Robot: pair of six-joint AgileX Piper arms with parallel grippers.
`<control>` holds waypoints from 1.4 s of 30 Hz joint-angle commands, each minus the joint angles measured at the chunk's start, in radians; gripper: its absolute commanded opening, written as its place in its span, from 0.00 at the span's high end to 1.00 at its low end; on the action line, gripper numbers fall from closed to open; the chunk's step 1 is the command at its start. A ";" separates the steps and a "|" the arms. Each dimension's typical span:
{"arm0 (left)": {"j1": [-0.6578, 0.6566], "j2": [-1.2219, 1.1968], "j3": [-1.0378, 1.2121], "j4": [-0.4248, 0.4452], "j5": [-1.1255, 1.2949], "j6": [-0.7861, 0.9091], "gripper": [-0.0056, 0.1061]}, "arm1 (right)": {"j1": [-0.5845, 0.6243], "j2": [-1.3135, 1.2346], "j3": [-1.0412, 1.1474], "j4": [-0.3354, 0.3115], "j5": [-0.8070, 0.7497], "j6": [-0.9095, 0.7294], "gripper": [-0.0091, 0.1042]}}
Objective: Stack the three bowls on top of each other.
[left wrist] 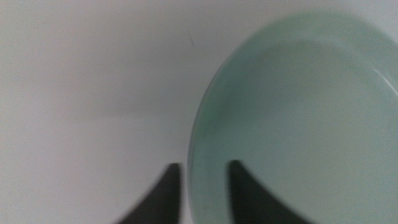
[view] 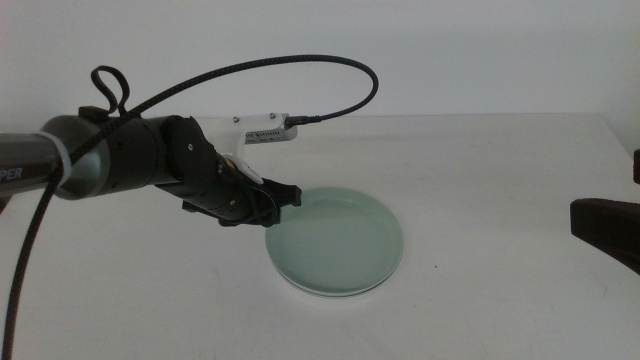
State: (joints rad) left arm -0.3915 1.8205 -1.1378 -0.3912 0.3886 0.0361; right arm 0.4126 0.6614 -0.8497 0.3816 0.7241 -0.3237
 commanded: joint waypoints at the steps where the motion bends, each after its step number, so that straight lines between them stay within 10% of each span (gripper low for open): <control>1: -0.006 -0.061 -0.027 -0.014 -0.031 0.009 0.47 | -0.001 -0.001 -0.023 0.009 -0.059 -0.005 0.35; 7: 0.054 -0.185 -0.027 -0.005 -0.005 0.041 0.12 | -0.001 -0.001 -0.023 0.009 -0.059 -0.005 0.35; 20: 0.309 -0.492 -0.027 0.080 0.156 0.077 0.12 | -0.001 -0.001 -0.023 0.009 -0.059 -0.005 0.35; 36: 0.321 -0.576 -0.035 0.118 0.172 0.128 0.12 | -0.001 0.035 -0.025 0.009 -0.197 0.039 0.35; 42: 0.321 -0.576 -0.129 0.120 0.256 0.128 0.12 | -0.010 0.218 -0.109 -0.087 -0.256 0.175 0.35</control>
State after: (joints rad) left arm -0.0716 1.2800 -1.2093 -0.2591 0.6756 0.1659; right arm 0.4113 0.8380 -0.9015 0.3272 0.5548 -0.1826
